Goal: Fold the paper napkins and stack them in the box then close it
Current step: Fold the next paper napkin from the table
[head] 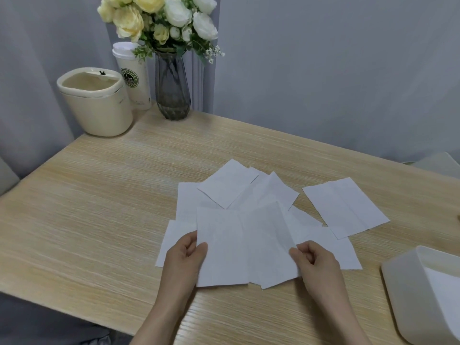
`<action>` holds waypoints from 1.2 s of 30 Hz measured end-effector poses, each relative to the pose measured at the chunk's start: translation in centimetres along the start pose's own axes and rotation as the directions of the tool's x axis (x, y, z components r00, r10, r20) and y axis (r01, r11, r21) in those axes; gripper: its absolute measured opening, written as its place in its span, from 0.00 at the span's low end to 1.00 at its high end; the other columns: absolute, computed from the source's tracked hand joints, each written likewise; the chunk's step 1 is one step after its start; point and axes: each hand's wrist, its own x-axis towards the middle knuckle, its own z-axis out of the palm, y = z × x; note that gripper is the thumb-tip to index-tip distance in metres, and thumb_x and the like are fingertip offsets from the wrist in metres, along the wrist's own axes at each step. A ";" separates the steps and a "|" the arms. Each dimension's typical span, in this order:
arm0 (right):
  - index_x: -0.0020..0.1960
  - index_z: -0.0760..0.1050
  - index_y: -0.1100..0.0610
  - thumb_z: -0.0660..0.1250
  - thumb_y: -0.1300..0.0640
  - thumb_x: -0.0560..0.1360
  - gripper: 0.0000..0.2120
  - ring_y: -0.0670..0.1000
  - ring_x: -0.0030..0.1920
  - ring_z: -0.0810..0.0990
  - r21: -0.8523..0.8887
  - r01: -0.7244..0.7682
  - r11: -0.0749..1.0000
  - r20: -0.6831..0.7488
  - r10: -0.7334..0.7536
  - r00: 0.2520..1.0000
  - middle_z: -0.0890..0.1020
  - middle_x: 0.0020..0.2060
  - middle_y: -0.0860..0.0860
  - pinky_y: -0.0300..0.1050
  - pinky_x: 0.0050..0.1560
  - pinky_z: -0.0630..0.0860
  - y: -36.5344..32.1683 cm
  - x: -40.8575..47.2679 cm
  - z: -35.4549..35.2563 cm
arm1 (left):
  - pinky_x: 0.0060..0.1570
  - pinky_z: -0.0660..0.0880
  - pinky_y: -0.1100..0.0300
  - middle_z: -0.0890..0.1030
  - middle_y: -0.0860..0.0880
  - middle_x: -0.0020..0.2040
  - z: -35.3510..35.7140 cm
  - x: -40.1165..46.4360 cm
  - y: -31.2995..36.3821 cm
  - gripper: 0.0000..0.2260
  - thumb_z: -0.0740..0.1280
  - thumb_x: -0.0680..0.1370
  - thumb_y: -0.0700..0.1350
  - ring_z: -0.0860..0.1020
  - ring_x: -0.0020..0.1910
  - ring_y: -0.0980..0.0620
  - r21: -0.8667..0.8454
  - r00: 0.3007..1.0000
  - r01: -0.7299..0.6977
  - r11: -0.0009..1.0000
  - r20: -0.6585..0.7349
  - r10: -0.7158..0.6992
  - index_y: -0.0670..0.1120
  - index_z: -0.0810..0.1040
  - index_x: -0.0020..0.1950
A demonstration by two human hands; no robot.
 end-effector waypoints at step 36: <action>0.40 0.77 0.58 0.66 0.60 0.76 0.06 0.50 0.26 0.63 0.246 0.021 0.969 0.234 -0.080 0.969 0.66 0.24 0.51 0.42 0.33 0.62 -3.1 -2.6 5.6 | 0.47 0.77 0.58 0.86 0.50 0.49 -0.2 0.2 -0.1 0.12 0.59 0.82 0.37 0.84 0.50 0.50 -0.008 1.000 0.008 1.000 0.029 -0.007 0.46 0.81 0.57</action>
